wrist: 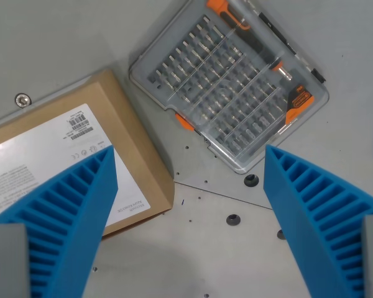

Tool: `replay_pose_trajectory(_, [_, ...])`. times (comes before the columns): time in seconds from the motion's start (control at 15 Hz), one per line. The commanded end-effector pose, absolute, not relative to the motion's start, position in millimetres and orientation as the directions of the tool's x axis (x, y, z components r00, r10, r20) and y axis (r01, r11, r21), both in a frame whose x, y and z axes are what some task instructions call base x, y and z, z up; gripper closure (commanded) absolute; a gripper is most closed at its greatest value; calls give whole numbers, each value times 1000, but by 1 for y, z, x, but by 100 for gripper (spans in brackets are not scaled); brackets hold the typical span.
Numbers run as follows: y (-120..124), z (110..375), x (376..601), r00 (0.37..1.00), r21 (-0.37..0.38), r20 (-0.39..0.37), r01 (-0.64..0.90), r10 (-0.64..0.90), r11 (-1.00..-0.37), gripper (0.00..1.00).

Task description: Move above the white socket

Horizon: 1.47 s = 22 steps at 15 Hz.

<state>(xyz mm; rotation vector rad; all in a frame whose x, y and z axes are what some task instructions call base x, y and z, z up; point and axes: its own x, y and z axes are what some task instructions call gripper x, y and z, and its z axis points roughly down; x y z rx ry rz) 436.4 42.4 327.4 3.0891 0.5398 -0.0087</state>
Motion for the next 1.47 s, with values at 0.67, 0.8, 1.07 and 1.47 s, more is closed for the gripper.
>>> replay_pose_trajectory(0.67, [41,327,439,939,7,0,344,344,-939,0])
replay_pose_trajectory(0.8, [40,325,441,938,8,2,346,346,-938,0])
replay_pose_trajectory(1.07, [37,320,448,935,10,5,354,354,-935,0])
replay_pose_trajectory(1.47, [29,307,465,928,4,-10,371,371,-928,0])
